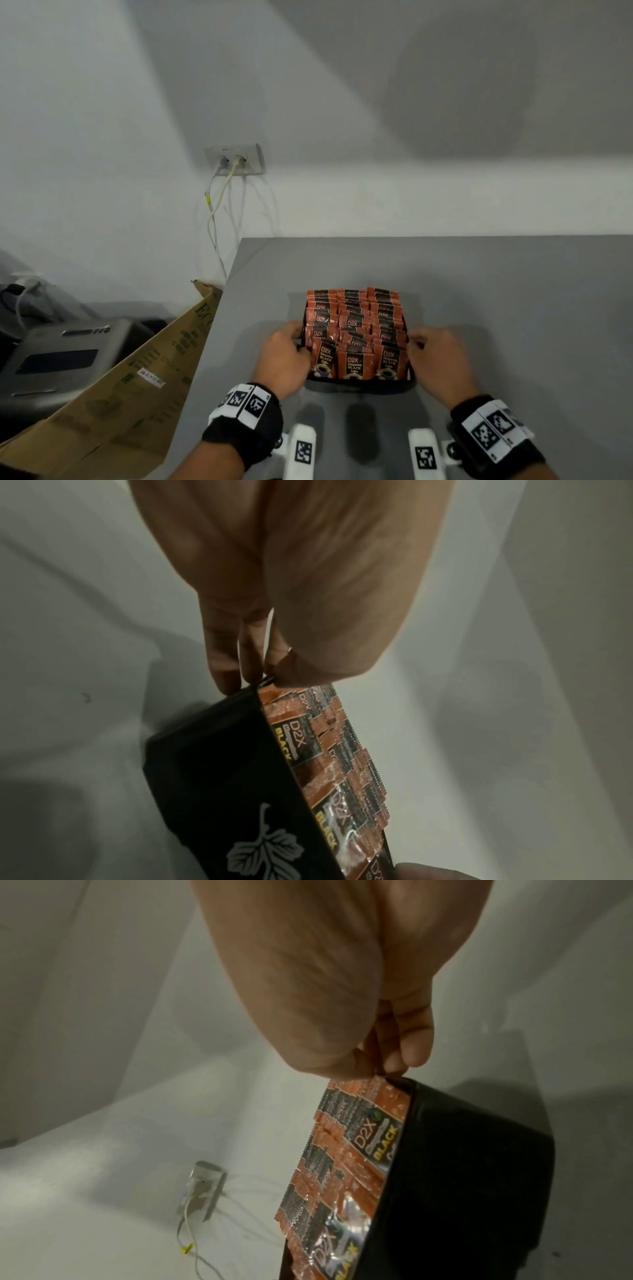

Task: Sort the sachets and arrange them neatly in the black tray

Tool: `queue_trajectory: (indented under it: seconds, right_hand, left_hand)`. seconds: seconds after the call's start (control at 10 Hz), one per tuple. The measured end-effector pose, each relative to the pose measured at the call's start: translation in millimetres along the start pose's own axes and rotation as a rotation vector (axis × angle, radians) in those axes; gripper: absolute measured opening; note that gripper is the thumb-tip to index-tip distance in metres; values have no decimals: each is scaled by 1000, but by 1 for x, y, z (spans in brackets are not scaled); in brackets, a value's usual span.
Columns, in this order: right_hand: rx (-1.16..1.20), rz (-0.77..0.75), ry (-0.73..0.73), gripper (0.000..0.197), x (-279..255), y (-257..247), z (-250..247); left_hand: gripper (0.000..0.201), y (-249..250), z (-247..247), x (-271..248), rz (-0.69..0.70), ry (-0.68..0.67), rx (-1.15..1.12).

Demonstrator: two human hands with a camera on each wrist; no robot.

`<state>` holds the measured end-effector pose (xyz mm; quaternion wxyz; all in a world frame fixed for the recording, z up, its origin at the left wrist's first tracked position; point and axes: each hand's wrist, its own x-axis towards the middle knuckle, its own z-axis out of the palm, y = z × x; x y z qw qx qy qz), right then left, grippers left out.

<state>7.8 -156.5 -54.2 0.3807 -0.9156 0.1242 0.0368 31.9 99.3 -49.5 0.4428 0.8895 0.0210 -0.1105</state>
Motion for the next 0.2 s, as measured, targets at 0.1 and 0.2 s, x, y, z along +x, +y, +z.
queue_trajectory:
  seconds: [0.1, 0.2]
  right_hand:
    - [21, 29, -13, 26, -1, -1, 3]
    - [40, 36, 54, 27, -3, -3, -2]
  left_hand:
    - [40, -2, 0, 3, -5, -12, -28]
    - [37, -8, -3, 2, 0, 17, -101]
